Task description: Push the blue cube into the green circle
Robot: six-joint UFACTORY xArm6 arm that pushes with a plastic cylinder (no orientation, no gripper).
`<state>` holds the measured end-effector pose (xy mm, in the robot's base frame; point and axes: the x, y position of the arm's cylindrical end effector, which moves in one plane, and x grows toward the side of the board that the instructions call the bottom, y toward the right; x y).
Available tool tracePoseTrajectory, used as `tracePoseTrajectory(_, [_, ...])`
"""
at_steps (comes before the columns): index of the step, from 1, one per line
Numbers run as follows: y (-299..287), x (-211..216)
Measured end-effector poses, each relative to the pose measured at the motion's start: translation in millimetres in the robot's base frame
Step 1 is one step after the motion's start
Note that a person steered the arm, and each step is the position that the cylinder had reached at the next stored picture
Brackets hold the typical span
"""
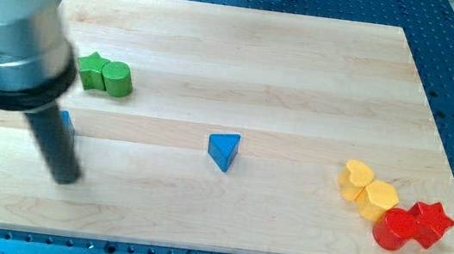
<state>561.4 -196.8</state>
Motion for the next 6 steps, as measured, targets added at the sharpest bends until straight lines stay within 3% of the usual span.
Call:
tracePoseTrajectory(1, [-30.4, -21.4])
tracePoseTrajectory(3, [16.8, -87.5])
tracePoseTrajectory(4, [25.1, -77.2])
tracePoseTrajectory(5, [101.2, -19.5])
tracePoseTrajectory(6, [221.1, -5.6])
